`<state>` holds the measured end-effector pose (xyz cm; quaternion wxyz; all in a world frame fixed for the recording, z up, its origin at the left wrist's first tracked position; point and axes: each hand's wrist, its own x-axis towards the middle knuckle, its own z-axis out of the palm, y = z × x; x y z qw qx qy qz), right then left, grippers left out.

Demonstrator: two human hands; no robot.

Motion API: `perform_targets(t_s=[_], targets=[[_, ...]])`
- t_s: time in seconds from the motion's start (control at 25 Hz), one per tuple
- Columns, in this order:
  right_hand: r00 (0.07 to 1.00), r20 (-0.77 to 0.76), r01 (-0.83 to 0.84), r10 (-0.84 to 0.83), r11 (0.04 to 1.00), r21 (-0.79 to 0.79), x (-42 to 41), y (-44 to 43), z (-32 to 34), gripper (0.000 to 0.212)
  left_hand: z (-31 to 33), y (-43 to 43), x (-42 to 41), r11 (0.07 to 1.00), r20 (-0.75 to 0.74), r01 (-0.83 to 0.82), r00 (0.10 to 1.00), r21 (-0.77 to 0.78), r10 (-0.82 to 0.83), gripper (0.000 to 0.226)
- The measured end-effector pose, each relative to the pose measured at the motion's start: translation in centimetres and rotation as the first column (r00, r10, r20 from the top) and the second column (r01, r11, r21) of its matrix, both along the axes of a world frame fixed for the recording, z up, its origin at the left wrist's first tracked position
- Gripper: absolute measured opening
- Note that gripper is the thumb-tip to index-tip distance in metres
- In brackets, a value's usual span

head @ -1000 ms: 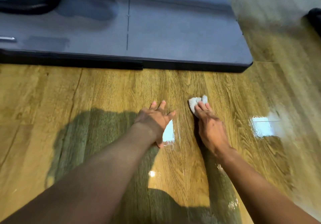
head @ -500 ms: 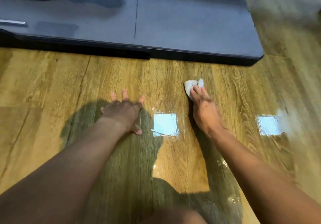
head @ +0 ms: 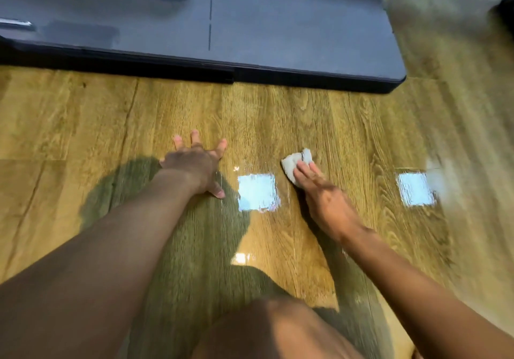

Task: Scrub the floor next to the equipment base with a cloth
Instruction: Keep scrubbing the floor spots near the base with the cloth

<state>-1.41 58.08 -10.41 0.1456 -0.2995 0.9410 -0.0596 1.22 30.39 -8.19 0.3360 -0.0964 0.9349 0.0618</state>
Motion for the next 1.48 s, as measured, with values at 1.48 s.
perform_targets(t_s=[1.48], targets=[[0.969,0.054,-0.226,0.240,0.956,-0.189,7.0,0.4,0.6,0.052,-0.3,-1.0,2.3,1.000,-0.018,0.016,1.000,0.014,-0.016,0.110]])
